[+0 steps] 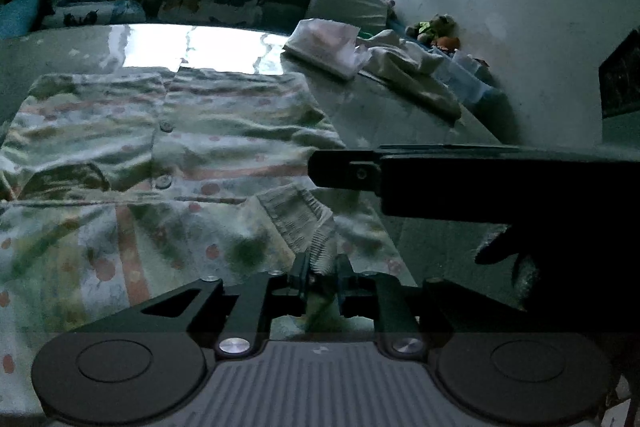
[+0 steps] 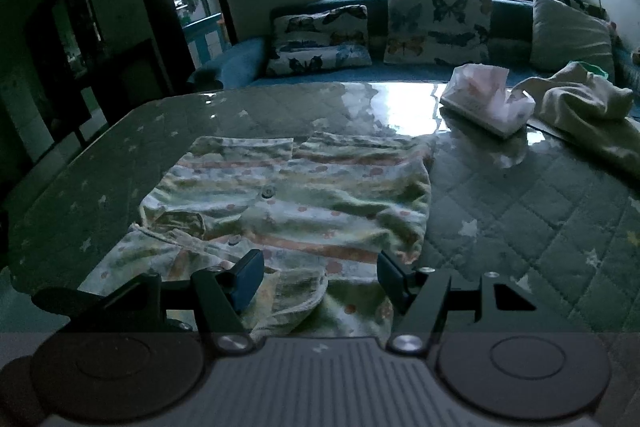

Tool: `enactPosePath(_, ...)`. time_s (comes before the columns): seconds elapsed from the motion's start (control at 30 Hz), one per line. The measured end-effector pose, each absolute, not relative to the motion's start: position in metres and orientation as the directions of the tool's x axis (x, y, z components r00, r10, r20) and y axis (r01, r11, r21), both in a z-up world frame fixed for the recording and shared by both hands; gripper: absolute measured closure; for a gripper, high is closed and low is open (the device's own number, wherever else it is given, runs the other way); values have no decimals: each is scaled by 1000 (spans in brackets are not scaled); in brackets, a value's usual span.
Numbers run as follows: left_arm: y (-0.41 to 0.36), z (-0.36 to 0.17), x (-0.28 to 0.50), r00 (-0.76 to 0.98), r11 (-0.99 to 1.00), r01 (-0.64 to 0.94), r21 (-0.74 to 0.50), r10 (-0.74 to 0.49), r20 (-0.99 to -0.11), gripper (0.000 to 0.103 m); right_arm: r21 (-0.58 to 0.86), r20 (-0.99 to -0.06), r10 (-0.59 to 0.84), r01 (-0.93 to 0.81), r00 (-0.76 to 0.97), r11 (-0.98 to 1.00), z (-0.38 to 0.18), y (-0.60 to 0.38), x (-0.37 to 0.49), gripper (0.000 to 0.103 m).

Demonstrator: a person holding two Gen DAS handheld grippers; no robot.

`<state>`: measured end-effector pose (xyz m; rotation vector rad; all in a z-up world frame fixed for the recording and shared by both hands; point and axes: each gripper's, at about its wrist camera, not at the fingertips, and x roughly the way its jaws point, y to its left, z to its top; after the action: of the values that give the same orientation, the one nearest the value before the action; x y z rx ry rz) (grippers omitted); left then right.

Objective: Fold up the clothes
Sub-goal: 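Release the folded side onto the shirt with the left gripper, then smooth the folded shirt flat with the right gripper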

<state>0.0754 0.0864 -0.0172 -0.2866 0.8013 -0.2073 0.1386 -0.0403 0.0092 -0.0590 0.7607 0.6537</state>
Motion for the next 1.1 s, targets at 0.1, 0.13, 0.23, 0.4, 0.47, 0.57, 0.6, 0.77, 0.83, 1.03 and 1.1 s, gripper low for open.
enactPosePath(0.1, 89, -16, 70, 676, 941, 80, -329, -294, -676, 77, 184, -663, 531, -573, 528, 799, 6, -39, 138, 39)
enactPosePath(0.13, 90, -16, 68, 676, 941, 83, -328, -295, -675, 74, 184, -664, 532, -575, 525, 797, 5, -39, 137, 39)
enactPosePath(0.23, 99, -11, 60, 686, 943, 84, -321, -288, -668, 71, 187, -668, 534, -578, 518, 795, 3, -36, 136, 39)
enactPosePath(0.4, 134, 1, 49, 736, 949, 26, -314, -231, -636, 71, 192, -676, 537, -583, 505, 789, -2, -33, 133, 39)
enactPosePath(0.47, 151, 4, 48, 752, 950, -21, -311, -190, -631, 71, 192, -679, 538, -587, 499, 787, -4, -31, 132, 39)
enactPosePath(0.57, 176, 5, 48, 765, 947, -86, -311, -138, -630, 72, 185, -677, 539, -594, 501, 783, -4, -29, 130, 39)
enactPosePath(0.6, 183, 6, 47, 768, 944, -97, -315, -131, -627, 72, 183, -676, 540, -596, 501, 782, -4, -28, 130, 39)
enactPosePath(0.77, 204, 2, 51, 768, 947, -135, -291, -85, -635, 73, 179, -684, 542, -608, 488, 774, -6, -23, 129, 39)
enactPosePath(0.83, 208, -1, 57, 761, 948, -147, -282, -74, -645, 74, 174, -693, 539, -613, 480, 770, -9, -20, 128, 39)
enactPosePath(1.03, 218, -17, 61, 731, 956, -205, -208, 9, -683, 88, 130, -696, 541, -658, 472, 742, -14, -8, 118, 38)
enactPosePath(1.1, 223, -23, 60, 722, 957, -223, -186, 34, -691, 97, 124, -695, 549, -674, 465, 728, -14, -4, 116, 38)
